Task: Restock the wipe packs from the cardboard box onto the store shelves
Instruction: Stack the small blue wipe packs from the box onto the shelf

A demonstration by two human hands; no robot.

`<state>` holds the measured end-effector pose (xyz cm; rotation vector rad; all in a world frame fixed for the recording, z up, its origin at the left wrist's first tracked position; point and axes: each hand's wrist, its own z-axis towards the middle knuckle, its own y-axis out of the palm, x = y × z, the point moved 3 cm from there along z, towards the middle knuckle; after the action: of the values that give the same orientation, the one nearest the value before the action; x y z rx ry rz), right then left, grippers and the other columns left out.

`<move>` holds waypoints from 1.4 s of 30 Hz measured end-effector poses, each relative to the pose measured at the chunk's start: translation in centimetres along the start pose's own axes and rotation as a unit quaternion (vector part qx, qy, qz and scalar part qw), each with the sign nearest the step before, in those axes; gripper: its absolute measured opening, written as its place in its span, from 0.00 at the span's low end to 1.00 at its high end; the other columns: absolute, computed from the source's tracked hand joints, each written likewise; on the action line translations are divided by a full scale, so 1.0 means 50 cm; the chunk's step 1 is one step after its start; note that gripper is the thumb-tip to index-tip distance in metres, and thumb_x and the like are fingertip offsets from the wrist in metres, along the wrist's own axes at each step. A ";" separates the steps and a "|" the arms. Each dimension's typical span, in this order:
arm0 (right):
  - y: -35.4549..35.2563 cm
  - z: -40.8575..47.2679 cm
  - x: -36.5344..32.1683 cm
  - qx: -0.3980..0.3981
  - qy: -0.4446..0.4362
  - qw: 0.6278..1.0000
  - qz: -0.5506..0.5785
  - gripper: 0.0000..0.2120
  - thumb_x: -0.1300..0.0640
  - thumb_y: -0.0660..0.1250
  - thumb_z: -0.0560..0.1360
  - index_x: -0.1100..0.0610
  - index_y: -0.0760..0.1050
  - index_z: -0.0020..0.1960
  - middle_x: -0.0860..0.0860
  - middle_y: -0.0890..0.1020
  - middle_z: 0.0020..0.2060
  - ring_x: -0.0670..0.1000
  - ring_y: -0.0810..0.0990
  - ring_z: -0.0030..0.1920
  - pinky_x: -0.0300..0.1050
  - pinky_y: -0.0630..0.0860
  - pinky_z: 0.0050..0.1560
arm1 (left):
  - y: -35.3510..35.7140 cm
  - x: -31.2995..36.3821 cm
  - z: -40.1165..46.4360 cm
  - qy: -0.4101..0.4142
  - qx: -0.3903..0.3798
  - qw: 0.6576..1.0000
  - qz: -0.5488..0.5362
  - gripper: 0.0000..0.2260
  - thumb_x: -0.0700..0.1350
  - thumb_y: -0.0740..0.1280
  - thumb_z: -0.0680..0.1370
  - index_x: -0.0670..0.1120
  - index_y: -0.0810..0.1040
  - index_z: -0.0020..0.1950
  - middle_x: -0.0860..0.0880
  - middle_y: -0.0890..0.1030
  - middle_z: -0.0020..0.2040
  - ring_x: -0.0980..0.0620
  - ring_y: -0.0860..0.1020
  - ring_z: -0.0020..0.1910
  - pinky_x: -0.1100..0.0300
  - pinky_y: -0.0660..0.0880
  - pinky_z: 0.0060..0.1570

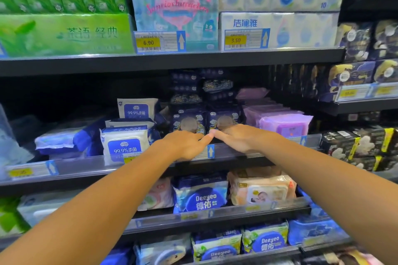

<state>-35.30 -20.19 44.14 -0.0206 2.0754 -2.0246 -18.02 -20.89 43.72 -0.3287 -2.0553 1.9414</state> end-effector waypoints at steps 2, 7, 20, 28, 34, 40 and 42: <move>0.002 0.001 0.003 -0.011 0.011 1.000 -0.003 0.40 0.28 0.38 0.78 0.50 0.64 0.78 0.53 0.66 0.77 0.57 0.64 0.75 0.52 0.61 0.74 | 0.005 0.005 0.005 -0.002 -0.030 0.999 -0.036 0.35 0.70 0.35 0.78 0.58 0.56 0.81 0.47 0.63 0.79 0.43 0.61 0.78 0.44 0.59 0.75; -0.001 0.000 0.014 -0.011 0.024 1.000 0.008 0.39 0.27 0.40 0.77 0.50 0.62 0.78 0.54 0.65 0.77 0.57 0.64 0.76 0.53 0.61 0.73 | 0.009 0.000 0.014 0.004 -0.029 0.997 -0.070 0.34 0.71 0.37 0.78 0.59 0.55 0.80 0.49 0.59 0.81 0.45 0.58 0.79 0.44 0.57 0.76; 0.002 -0.164 0.002 0.099 -0.101 0.990 0.005 0.35 0.32 0.51 0.78 0.50 0.60 0.79 0.48 0.58 0.80 0.50 0.53 0.80 0.51 0.52 0.79 | -0.005 -0.022 -0.163 0.070 0.115 0.991 0.023 0.29 0.63 0.50 0.83 0.55 0.52 0.82 0.54 0.51 0.82 0.51 0.53 0.80 0.50 0.57 0.76; 0.153 -0.289 -0.028 0.195 -0.200 0.960 -0.013 0.31 0.37 0.55 0.80 0.49 0.59 0.80 0.46 0.57 0.80 0.49 0.50 0.80 0.49 0.52 0.79 | 0.092 -0.052 -0.333 0.123 0.196 0.971 0.066 0.33 0.64 0.50 0.79 0.50 0.58 0.81 0.50 0.56 0.82 0.48 0.56 0.80 0.53 0.56 0.76; 0.369 -0.359 -0.038 0.158 -0.199 0.967 0.001 0.33 0.36 0.53 0.79 0.53 0.63 0.78 0.52 0.65 0.77 0.55 0.59 0.78 0.53 0.58 0.77 | 0.295 -0.069 -0.430 0.136 0.127 0.981 0.058 0.35 0.63 0.50 0.78 0.43 0.67 0.77 0.42 0.66 0.77 0.40 0.65 0.76 0.47 0.60 0.74; 0.635 -0.427 -0.049 0.027 -0.160 0.986 0.042 0.34 0.34 0.53 0.80 0.54 0.62 0.78 0.54 0.63 0.78 0.59 0.58 0.78 0.60 0.59 0.76 | 0.583 -0.087 -0.510 0.111 -0.007 0.993 0.033 0.35 0.65 0.50 0.76 0.47 0.65 0.78 0.45 0.60 0.80 0.39 0.60 0.78 0.40 0.61 0.74; 0.709 -0.449 -0.053 -0.034 -0.138 0.989 0.047 0.34 0.34 0.54 0.80 0.51 0.57 0.80 0.52 0.58 0.80 0.56 0.52 0.80 0.60 0.55 0.78 | 0.666 -0.089 -0.534 0.069 -0.072 0.995 0.022 0.40 0.68 0.40 0.73 0.51 0.56 0.81 0.49 0.49 0.82 0.43 0.48 0.81 0.42 0.49 0.79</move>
<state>-31.20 3.73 9.79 -0.1990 1.9327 -1.7817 -5.32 4.42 11.48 -0.5277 -2.1170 1.7459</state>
